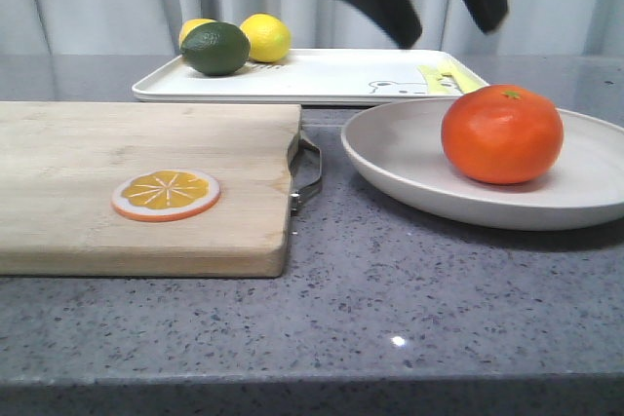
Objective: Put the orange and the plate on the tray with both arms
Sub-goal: 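Open the left gripper and raise it away from the orange, then move the right gripper to the plate rim farthest from the board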
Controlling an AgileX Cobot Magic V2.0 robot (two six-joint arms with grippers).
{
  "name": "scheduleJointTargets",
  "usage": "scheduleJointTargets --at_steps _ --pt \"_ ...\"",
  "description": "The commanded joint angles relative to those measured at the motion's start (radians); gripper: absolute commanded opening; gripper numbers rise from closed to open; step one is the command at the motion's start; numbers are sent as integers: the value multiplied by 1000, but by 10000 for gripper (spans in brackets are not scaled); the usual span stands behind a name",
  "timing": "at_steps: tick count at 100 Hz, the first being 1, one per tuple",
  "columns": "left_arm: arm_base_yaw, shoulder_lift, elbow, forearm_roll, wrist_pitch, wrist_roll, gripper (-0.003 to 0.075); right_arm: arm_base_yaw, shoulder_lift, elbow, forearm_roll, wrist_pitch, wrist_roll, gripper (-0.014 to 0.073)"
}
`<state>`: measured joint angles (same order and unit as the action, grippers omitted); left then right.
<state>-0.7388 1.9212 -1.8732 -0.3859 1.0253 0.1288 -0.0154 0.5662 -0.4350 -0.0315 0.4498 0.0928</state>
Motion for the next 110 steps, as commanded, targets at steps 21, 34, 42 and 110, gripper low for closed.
scheduleJointTargets --at_steps 21,34,42,110 --pt "0 -256 151 -4 -105 35 69 74 111 -112 -6 41 -23 -61" --pt "0 -370 292 5 -203 37 -20 90 198 -193 -5 126 -27 21" --pt "0 -447 387 8 -246 37 -20 103 256 -243 -1 169 -27 125" --pt "0 -879 866 38 -362 35 -20 168 715 -555 230 315 -50 322"
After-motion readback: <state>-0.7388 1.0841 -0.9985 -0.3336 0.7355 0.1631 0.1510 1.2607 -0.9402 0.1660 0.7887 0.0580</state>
